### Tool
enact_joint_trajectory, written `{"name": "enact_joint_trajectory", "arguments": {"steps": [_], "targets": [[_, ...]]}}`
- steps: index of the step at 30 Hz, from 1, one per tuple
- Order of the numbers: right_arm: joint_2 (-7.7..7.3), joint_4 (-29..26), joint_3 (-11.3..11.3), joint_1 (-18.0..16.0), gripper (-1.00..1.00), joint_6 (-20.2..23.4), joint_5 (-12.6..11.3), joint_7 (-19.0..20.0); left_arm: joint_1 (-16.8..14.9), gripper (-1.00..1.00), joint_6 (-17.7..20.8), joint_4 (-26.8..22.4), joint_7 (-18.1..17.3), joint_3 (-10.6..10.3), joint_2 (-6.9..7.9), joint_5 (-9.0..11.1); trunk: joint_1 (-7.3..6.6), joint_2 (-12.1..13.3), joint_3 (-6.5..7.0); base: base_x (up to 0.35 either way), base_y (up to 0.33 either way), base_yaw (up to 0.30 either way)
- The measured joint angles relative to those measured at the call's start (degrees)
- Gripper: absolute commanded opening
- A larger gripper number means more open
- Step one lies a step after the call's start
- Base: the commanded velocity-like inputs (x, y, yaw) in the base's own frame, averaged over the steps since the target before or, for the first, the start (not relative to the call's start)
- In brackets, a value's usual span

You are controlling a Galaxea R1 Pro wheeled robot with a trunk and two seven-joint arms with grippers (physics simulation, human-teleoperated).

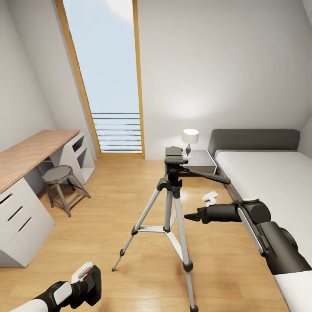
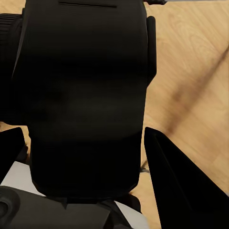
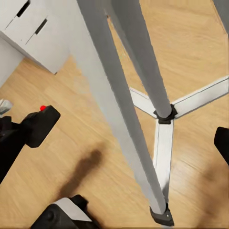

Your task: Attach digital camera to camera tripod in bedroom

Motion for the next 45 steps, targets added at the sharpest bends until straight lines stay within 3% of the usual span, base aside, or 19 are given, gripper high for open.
{"name": "enact_joint_trajectory", "arguments": {"steps": [5,13,21,30,35,42,45], "targets": [[0.10,0.2,1.5,0.0,1.00,0.0,0.0,-0.1,0.0,-1.00,0.0,0.0,0.0,0.0,0.05,0.0,0.00,0.0,0.00,-0.002,0.001,0.000],[0.33,0.5,1.8,0.0,1.00,-0.3,-0.2,-0.3,0.0,-1.00,0.0,0.1,0.0,0.0,0.06,0.0,0.00,0.0,0.00,0.000,0.000,0.000],[3.53,1.9,1.7,0.0,1.00,-0.6,-0.3,-0.4,0.0,-1.00,0.0,0.1,0.0,0.0,0.06,0.0,0.00,0.0,0.00,0.000,0.000,0.000],[5.86,5.4,1.4,0.0,1.00,-1.3,-0.4,-0.4,0.0,-1.00,0.0,0.1,0.0,0.0,0.06,0.0,0.00,0.0,0.00,0.000,0.000,0.000],[7.70,8.5,1.2,0.0,1.00,-6.1,-0.3,-2.0,0.0,-1.00,0.0,0.1,0.0,0.0,0.06,0.0,0.00,0.0,0.00,0.000,0.000,0.000],[9.13,14.8,1.0,0.0,1.00,-18.6,-0.6,-12.2,0.0,-1.00,0.0,0.1,0.0,-0.1,0.06,0.0,0.00,0.0,0.00,0.000,0.000,0.000],[9.58,15.6,0.8,0.0,1.00,-21.3,-0.7,-15.1,0.0,-1.00,0.0,0.1,0.0,0.0,0.06,0.0,0.00,0.0,0.00,0.000,0.000,0.000]]}}
